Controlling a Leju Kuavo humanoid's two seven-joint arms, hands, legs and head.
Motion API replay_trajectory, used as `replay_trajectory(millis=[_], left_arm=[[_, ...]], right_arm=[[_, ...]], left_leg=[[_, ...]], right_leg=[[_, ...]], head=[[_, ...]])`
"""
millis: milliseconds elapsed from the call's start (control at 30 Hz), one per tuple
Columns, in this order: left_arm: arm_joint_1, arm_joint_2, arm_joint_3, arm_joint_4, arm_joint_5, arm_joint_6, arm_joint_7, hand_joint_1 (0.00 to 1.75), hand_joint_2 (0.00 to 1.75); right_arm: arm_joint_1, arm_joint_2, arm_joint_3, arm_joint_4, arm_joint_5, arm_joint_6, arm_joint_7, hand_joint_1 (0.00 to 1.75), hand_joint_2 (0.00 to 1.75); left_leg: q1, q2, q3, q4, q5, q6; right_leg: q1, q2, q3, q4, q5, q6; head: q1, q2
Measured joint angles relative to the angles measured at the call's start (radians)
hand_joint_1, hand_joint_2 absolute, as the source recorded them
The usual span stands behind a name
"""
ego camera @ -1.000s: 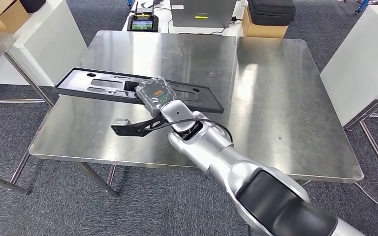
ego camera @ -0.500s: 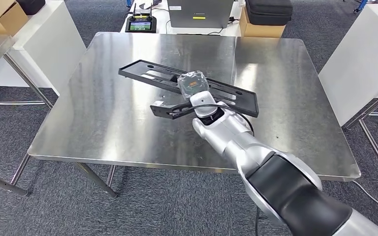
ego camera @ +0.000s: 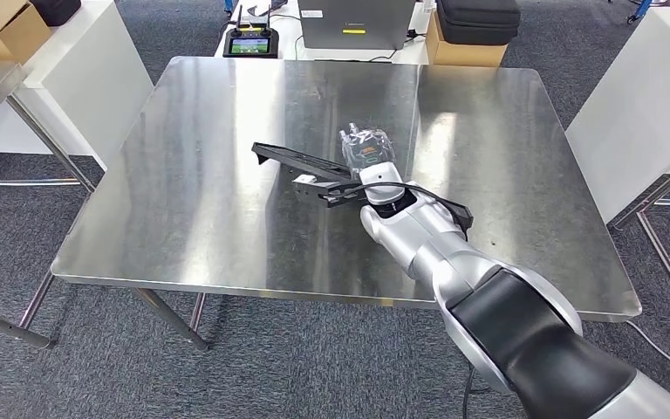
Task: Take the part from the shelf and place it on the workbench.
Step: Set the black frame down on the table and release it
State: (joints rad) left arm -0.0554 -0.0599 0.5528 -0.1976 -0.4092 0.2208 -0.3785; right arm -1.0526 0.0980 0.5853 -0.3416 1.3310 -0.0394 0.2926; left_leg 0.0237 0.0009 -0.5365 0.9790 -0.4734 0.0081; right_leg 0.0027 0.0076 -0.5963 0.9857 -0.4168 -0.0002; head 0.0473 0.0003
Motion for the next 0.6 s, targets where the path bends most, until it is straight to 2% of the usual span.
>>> replay_trajectory(millis=[467, 600], left_arm=[[0.000, 0.000, 0.000, 0.000, -0.014, -0.005, 0.011, 0.00, 0.00], [0.000, 0.000, 0.002, 0.000, -0.024, -0.005, 0.010, 0.00, 0.00]], right_arm=[[-0.006, -0.003, -0.028, 0.001, 0.012, 0.001, 0.006, 0.00, 0.00], [-0.006, -0.006, -0.049, 0.000, -0.006, -0.060, -0.035, 0.00, 0.00]], left_leg=[[0.000, 0.000, 0.000, 0.000, 0.000, 0.000], [0.000, 0.000, 0.000, 0.000, 0.000, 0.000]], right_leg=[[0.000, 0.000, 0.000, 0.000, 0.000, 0.000], [0.000, 0.000, 0.000, 0.000, 0.000, 0.000]], head=[[0.000, 0.000], [0.000, 0.000]])
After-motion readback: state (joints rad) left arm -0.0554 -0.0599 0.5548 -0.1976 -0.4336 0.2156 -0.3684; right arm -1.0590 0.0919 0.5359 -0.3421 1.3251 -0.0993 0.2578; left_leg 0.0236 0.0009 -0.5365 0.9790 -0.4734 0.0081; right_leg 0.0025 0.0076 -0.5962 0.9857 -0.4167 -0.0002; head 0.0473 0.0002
